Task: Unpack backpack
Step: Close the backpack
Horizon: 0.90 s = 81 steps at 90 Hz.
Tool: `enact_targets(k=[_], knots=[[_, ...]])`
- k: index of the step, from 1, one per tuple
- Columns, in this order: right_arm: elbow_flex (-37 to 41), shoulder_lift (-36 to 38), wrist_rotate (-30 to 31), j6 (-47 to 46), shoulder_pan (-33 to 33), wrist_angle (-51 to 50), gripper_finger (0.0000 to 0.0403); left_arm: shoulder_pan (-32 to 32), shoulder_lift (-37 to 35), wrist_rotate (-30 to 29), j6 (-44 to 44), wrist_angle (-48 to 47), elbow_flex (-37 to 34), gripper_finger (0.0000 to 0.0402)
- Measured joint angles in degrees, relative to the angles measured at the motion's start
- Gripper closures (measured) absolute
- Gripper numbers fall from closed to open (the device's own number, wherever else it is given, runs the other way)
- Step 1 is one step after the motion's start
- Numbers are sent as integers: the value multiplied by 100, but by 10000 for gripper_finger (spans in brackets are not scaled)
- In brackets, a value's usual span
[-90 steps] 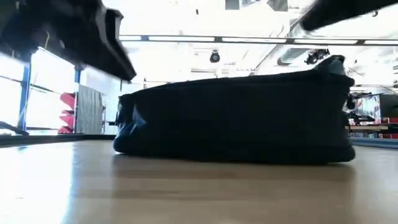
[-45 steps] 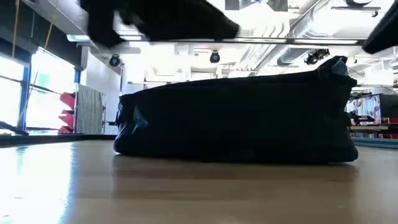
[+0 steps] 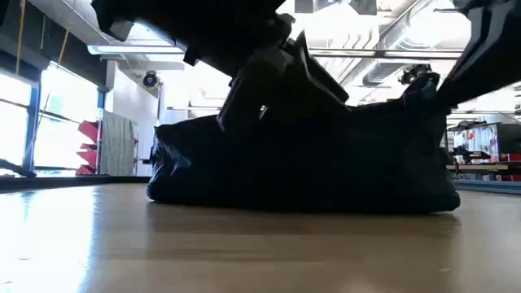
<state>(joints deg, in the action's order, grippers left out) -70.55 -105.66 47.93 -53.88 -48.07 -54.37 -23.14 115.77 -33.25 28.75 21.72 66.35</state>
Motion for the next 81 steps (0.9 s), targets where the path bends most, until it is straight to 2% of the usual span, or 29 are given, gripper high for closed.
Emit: enact_targets(k=[47, 69, 81], knots=[[-129, 12, 242, -8, 70, -47, 403, 12, 0, -32, -213, -97, 2, 243], [292, 12, 34, 40, 312, 356, 403, -13, 0, -38, -266, -90, 2, 243], [516, 12, -31, 357, 477, 691, 403, -56, 0, 1, -237, -68, 2, 243]])
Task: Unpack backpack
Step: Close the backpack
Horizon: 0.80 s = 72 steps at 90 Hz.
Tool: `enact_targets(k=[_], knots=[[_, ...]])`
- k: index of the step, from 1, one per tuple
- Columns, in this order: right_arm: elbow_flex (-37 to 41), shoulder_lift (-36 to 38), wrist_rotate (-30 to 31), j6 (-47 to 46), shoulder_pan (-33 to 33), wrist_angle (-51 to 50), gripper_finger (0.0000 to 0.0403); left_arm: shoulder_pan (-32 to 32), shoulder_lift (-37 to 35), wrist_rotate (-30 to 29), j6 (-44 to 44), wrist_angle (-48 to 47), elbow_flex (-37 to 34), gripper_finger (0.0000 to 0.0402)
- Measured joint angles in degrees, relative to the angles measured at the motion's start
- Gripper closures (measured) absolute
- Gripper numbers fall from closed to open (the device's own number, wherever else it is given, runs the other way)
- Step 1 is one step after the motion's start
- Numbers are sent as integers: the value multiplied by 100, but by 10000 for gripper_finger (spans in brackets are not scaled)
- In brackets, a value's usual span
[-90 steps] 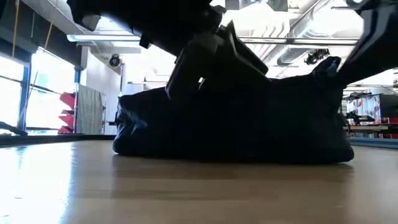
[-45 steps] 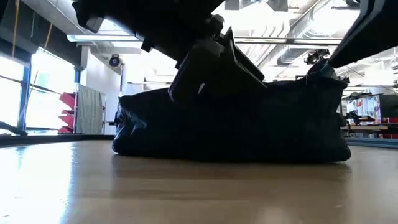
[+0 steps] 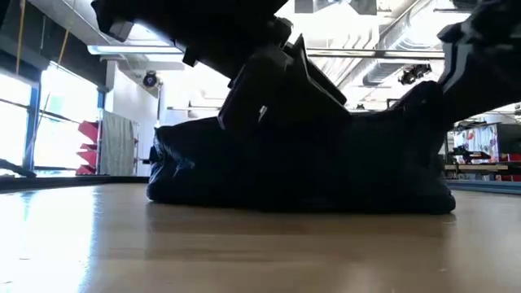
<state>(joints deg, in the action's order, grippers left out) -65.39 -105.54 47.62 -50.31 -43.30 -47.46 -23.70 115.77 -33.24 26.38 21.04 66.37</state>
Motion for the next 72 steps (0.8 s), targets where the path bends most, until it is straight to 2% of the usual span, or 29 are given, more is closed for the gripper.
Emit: enact_targets(k=[12, 24, 31, 42, 59, 72], knots=[[42, 0, 24, 307, 149, 149, 403, -41, 0, 206, 28, 15, 23, 243], [11, -2, 438, 520, 167, 188, 403, -52, 0, 813, 25, 35, 67, 243], [-74, -4, 600, 580, 126, 238, 403, -52, 0, 964, 25, 43, 85, 243], [-178, -4, 621, 574, 30, 77, 403, -63, 0, 756, 47, 41, 85, 243], [-555, -4, -140, 77, -232, -702, 403, -232, 0, 269, 529, 215, 85, 243], [-751, -4, -267, -144, -514, -594, 401, -263, 0, 186, 626, 234, 87, 243]])
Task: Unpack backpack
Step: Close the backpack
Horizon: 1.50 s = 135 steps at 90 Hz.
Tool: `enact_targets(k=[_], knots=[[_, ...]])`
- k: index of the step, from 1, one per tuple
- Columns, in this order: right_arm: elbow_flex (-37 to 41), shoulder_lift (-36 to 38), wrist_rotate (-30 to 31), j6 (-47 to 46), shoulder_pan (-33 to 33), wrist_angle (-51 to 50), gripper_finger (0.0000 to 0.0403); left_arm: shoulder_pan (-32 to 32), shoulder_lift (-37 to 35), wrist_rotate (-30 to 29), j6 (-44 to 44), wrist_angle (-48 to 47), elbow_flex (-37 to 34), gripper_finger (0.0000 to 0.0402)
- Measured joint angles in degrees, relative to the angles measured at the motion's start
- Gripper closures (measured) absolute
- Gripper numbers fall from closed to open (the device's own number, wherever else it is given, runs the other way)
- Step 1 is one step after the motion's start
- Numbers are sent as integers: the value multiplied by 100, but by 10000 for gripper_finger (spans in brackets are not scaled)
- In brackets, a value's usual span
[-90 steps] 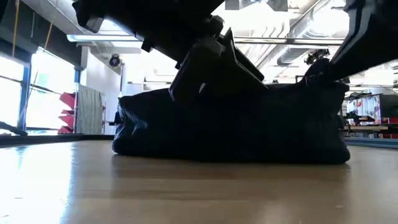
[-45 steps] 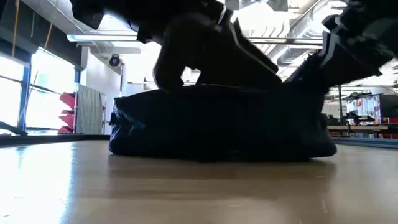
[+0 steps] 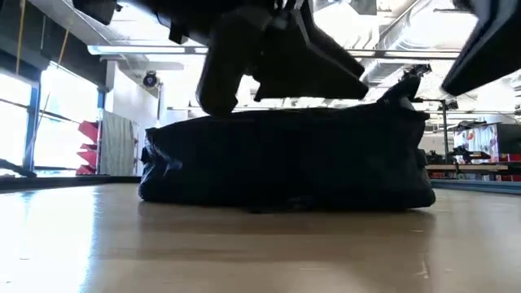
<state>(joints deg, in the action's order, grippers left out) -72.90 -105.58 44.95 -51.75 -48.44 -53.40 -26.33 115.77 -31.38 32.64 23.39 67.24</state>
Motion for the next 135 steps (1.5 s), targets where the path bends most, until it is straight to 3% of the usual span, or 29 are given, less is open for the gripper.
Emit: enact_targets(k=[14, 25, 43, 58, 67, 76, 99, 124, 135], knots=[[245, 0, 411, -20, -170, 706, 358, 111, 0, -68, -103, -161, 0, 243], [564, 0, 722, -91, -41, 1366, 290, 181, 0, -57, -283, -277, 0, 243], [965, 0, 566, -763, 358, 1851, 176, 199, 0, -44, -389, -301, 0, 243], [1248, 0, 497, -1185, 626, 2623, 146, 196, 0, -34, -395, -307, 0, 243], [1398, 0, 494, -1130, 726, 3057, 156, 195, 0, 108, -407, -315, 0, 243], [1460, 0, 496, -1147, 815, 3103, 192, 193, 0, 269, -450, -311, 0, 243], [1471, 0, 468, -978, 1020, 3083, 384, 190, 0, 368, -407, -322, 0, 243], [1292, 0, 308, -640, 863, 3055, 401, 214, 29, -351, -212, -563, 0, 243], [1182, 0, 257, -535, 776, 3040, 401, 285, 122, -372, -225, -589, 0, 243]])
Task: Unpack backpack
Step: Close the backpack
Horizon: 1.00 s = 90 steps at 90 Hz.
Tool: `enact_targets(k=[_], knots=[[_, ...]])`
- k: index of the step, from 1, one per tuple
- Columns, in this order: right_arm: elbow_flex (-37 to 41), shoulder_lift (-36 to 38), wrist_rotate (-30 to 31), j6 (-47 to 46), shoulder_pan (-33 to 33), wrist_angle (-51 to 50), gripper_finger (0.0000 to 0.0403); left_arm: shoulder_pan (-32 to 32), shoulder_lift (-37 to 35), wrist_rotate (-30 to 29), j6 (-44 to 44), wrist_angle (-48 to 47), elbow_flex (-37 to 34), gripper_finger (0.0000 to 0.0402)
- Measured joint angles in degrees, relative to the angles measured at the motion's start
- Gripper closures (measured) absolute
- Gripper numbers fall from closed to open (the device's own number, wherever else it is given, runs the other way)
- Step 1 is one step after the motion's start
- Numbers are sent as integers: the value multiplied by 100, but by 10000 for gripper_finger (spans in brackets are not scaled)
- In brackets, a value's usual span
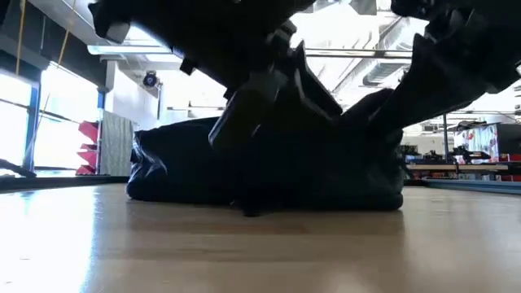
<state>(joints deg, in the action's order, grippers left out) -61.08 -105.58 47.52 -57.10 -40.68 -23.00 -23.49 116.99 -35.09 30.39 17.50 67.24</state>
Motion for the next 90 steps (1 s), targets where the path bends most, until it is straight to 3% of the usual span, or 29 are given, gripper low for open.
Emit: enact_targets(k=[13, 30, 77, 90], knots=[[-42, -4, -6, 55, -50, 3, 402, 33, 29, 32, -156, -246, 20, 263], [-54, 14, -75, 41, -71, -88, 403, -112, 29, -18, 3, -385, 11, 387], [-84, 221, -97, -1726, -482, -2312, 403, -820, 3, -1076, 517, -954, 15, 401], [-58, 219, -627, -1602, -542, -2554, 401, -1011, -2, -1542, 127, -1539, -11, 401]])
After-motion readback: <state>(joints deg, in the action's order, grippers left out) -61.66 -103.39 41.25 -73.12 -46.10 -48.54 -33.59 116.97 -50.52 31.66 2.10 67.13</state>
